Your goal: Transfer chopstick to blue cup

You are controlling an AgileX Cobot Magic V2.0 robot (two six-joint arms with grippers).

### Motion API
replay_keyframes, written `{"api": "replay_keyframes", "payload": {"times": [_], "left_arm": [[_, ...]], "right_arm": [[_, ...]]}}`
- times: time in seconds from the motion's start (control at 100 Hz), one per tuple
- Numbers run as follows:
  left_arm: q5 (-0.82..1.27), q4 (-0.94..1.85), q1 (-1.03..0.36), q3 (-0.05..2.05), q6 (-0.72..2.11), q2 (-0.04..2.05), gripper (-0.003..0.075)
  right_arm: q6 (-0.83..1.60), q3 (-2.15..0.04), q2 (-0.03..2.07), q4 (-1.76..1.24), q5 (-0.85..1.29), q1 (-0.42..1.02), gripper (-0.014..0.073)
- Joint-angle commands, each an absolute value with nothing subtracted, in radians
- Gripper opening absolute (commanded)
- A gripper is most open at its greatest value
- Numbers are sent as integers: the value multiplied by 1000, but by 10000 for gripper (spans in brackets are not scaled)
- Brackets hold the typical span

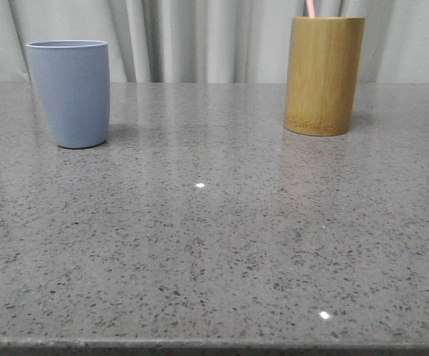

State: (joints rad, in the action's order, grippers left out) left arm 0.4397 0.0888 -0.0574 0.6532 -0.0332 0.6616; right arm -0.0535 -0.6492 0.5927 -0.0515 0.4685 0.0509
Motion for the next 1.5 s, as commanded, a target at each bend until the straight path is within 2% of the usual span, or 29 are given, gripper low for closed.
{"api": "replay_keyframes", "payload": {"times": [0.0,0.38,0.48,1.11,1.49], "left_arm": [[370,104,-54,703,-41,684,375],[346,119,-54,710,-41,689,377],[401,121,-54,747,-41,728,377],[827,227,-57,1312,74,1258,377],[955,229,-178,1542,82,1493,377]], "right_arm": [[-52,-692,617,-52,406,47,337],[-52,-689,617,-52,399,47,346],[-52,-689,617,-52,388,47,346],[-51,-689,617,-52,383,47,346],[-51,-689,617,-52,383,47,346]]}}
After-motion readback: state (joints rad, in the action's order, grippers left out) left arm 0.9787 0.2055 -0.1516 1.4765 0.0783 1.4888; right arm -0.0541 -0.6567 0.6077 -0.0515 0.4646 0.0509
